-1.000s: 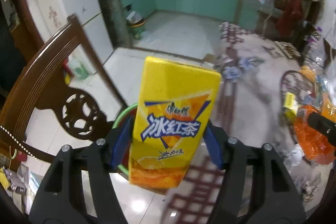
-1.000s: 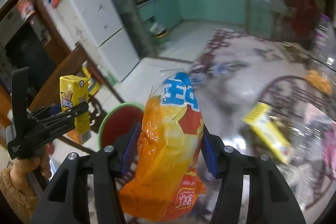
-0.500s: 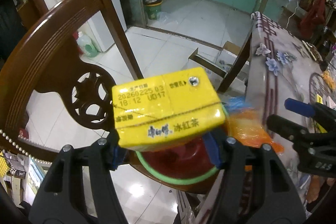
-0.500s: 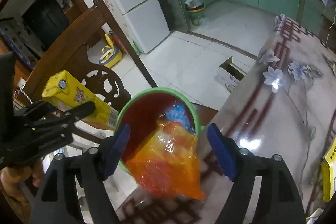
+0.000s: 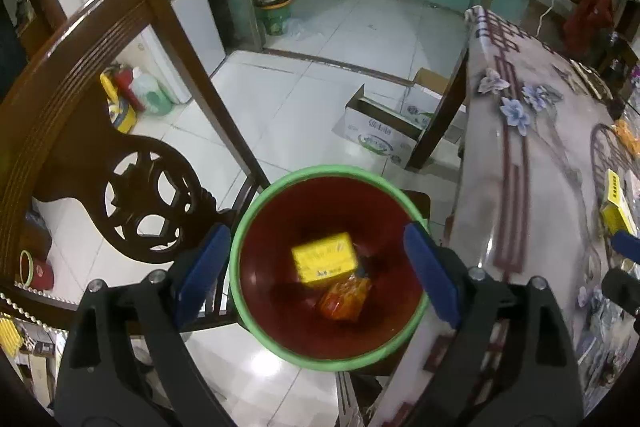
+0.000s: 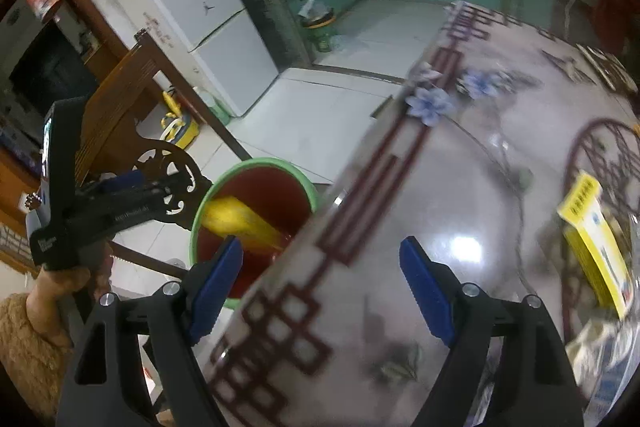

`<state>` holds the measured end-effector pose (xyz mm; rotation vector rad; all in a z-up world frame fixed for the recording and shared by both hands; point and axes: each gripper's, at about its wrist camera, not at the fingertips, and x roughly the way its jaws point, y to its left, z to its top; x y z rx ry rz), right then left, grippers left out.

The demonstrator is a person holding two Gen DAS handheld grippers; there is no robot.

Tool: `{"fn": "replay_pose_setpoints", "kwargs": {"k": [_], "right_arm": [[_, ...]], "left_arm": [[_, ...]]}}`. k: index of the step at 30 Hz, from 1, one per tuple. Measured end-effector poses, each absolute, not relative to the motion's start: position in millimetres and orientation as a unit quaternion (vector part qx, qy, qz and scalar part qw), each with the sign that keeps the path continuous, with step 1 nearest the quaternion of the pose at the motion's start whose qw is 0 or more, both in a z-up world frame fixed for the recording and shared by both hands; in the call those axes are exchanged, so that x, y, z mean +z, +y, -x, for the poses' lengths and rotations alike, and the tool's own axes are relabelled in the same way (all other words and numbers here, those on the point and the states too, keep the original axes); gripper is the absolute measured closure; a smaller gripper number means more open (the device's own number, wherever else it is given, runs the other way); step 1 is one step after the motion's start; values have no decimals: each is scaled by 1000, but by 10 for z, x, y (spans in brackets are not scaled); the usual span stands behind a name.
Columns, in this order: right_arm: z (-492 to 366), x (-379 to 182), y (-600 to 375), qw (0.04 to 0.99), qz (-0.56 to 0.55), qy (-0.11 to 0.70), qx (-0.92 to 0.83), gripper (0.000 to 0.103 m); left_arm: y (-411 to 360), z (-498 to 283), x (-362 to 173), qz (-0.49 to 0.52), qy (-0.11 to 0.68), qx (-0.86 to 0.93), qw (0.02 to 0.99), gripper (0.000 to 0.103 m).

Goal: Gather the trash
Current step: 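Carry both items to the red bucket and open both tools to drop them, then grasp the crumpled paper with the left tool while the right tool grasps the white milk carton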

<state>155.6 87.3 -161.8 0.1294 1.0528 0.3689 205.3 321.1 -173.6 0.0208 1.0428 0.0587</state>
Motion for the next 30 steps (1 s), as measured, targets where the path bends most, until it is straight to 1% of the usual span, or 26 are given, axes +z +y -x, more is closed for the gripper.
{"fn": "replay_pose_setpoints", "kwargs": {"k": [7, 10, 11, 16, 21, 25, 27, 28, 29, 30], "right_arm": [[-1280, -1529, 697, 853, -75, 492, 159, 23], [-1113, -1455, 587, 859, -79, 481, 158, 18], [-1054, -1435, 537, 860, -80, 478, 157, 18], [-744, -1340, 175, 870, -81, 465, 145, 18], [-398, -1219, -563, 884, -80, 450, 100, 18], [-198, -1230, -1220, 889, -67, 451, 42, 26], [-159, -1308, -1584, 884, -72, 462, 16, 27], [-162, -1353, -1691, 881, -73, 468, 8, 33], [-189, -1425, -1831, 875, -73, 479, -2, 42], [-199, -1496, -1926, 870, -72, 489, -5, 45]], "left_arm": [[2999, -1799, -1588, -20, 479, 24, 877, 11], [2790, -1687, -1549, -32, 476, 13, 879, 11], [2713, -1654, -1536, -36, 475, 8, 879, 11], [2147, -1452, -1426, -51, 462, -23, 885, 11], [1406, -1155, -1345, -61, 456, -68, 885, 10], [888, -884, -1361, -55, 463, -100, 879, 10], [607, -693, -1396, -52, 468, -123, 873, 10], [503, -622, -1420, -54, 471, -131, 871, 10], [396, -545, -1443, -58, 474, -138, 868, 10], [261, -449, -1482, -63, 479, -145, 863, 10]]}}
